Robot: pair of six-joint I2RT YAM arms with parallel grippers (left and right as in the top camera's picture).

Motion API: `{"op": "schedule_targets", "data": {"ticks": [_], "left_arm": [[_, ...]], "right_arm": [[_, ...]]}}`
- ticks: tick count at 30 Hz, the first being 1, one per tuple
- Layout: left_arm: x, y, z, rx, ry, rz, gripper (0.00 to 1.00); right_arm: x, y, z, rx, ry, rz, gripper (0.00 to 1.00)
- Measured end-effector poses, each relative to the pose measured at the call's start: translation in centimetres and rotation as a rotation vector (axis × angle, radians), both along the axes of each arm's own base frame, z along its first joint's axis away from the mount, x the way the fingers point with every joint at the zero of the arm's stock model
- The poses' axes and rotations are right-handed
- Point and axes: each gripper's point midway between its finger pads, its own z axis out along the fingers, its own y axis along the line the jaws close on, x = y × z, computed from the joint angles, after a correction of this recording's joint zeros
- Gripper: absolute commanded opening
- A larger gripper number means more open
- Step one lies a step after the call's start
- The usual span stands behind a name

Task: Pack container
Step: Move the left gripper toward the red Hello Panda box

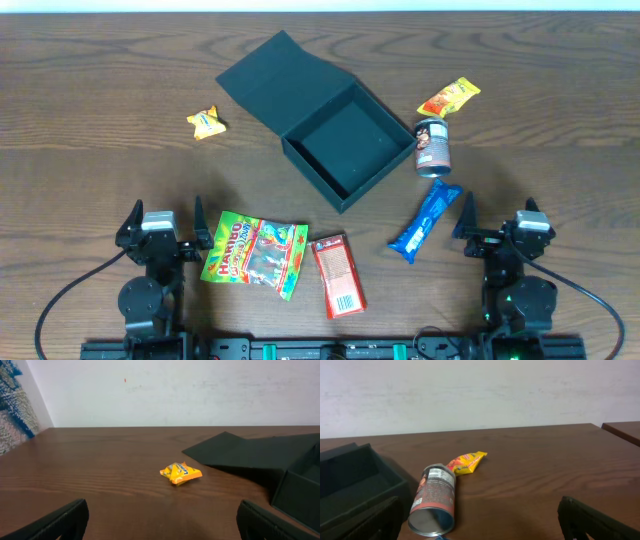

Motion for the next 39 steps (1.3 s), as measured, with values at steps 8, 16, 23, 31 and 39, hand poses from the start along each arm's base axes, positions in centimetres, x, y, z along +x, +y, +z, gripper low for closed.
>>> {"op": "schedule_targets", "data": {"ticks": [8,16,23,31,39], "left_arm": [[0.0,0.0,0.0,0.0,0.0,0.0,0.95],[0.0,0.0,0.0,0.001,-0.001,0.003,0.95],[0.0,-0.5,0.3,-0.034,-0.008,-0.025,0.95],[-2.7,-0.5,9.3,-0.052,-0.06,-0.011,0.95],[-4.9,-0.7,22.6,-0.15,0.016,-0.001,0.95]], "right_arm": [[0.0,0.0,0.0,0.0,0.0,0.0,0.99],[0.0,0.0,0.0,0.0,0.0,0.0,0.99],[0.0,0.0,0.0,0.0,0.0,0.0,0.99],[0.0,0.1,0.0,0.0,0.0,0.003,0.99],[0.0,0.1,-0.1,0.0,0.002,0.007,0.99]]}}
